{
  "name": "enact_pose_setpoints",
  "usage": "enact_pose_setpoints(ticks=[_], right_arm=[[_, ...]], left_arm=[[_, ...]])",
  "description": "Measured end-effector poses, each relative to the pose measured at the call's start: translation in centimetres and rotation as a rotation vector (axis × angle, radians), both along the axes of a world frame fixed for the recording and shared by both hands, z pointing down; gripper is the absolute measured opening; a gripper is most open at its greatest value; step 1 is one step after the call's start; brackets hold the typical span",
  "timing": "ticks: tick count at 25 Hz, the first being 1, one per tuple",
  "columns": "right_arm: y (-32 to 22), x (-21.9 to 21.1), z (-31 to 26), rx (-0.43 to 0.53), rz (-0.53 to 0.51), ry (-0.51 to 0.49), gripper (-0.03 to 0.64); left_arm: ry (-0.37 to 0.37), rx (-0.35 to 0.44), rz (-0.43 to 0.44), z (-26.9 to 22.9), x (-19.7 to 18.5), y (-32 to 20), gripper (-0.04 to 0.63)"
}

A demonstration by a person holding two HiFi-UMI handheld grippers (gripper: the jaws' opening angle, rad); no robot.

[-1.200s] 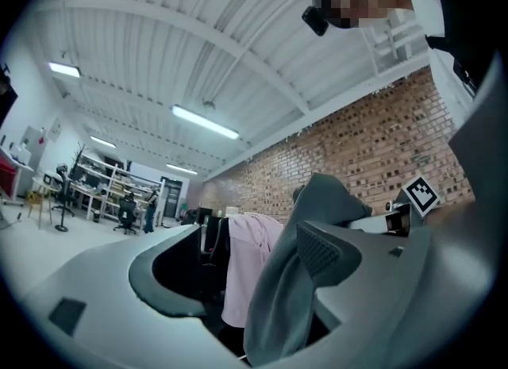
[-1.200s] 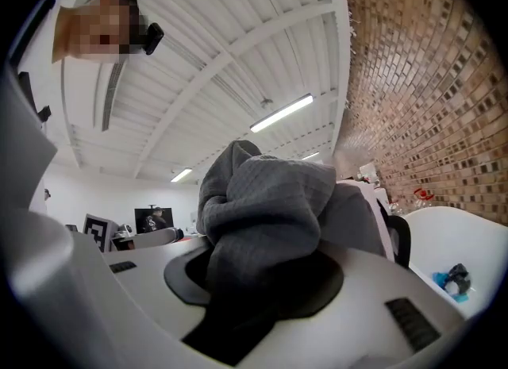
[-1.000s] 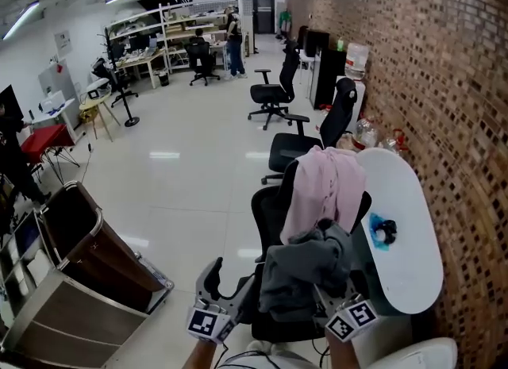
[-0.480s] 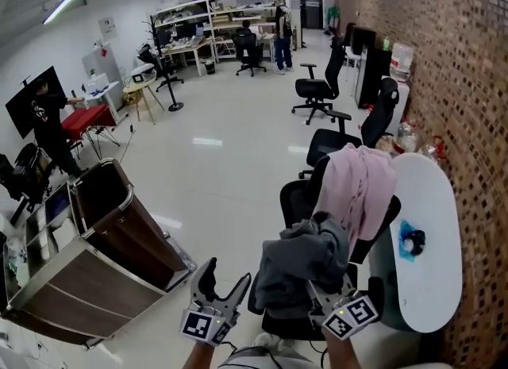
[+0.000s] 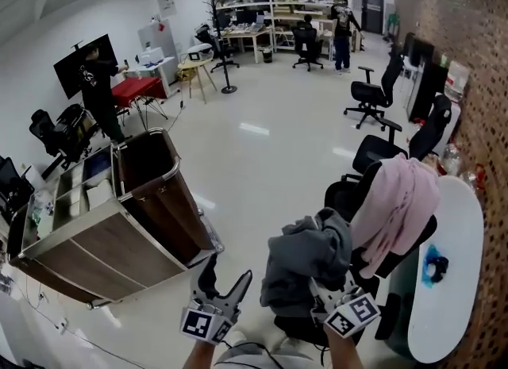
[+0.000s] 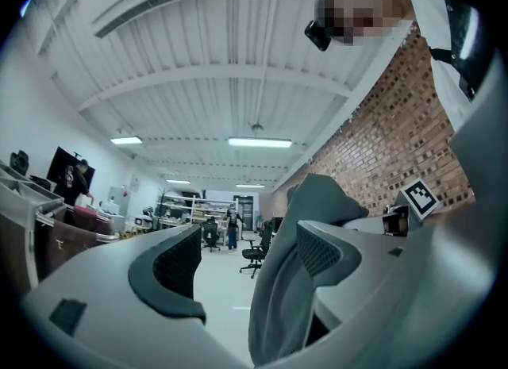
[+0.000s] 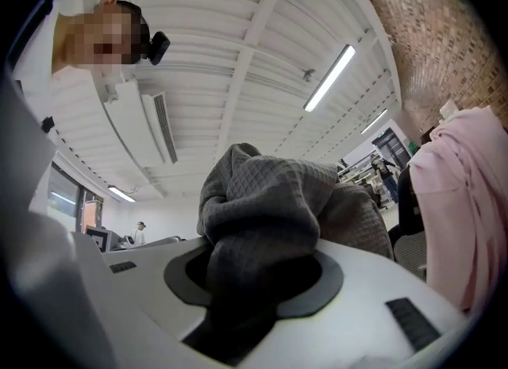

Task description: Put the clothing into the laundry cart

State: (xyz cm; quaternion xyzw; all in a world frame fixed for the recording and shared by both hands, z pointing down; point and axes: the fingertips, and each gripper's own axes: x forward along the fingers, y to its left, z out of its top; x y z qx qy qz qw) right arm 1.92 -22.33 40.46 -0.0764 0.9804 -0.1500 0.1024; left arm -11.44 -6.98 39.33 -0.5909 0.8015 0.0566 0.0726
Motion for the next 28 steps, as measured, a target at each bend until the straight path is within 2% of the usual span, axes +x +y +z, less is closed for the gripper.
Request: enact_pose_setpoints(ticks=[5, 12, 18, 21, 28], right_arm=[[3.8, -4.7, -1.1, 0.031, -0.098, 0.006, 0.172], [11.0, -13.8, -2.9, 0.052, -0.195, -0.007, 0.172], [16.6, -21.2, -3.1, 0.055, -0.239, -0.02, 0.172], [18.7, -23.5, -3.5, 0.06, -0.246, -0.02, 0.172], [22.3, -28.0, -4.2, 0.093, -0.316, -0.008, 0.172]], left_arm=[[-0.002, 0.038, -0.099, -0.6, -3.3, 5.0, 0.35], [-0.007, 0.048, -0.195, -1.6, -10.8, 13.1, 0.348], [0.002, 0.059, -0.208, -3.0, -16.6, 18.6, 0.348], [-0.032, 0.05, -0.237, -1.7, -19.4, 21.2, 0.348], [-0.04, 0.071, -0.287, -2.4, -22.7, 24.6, 0.347]])
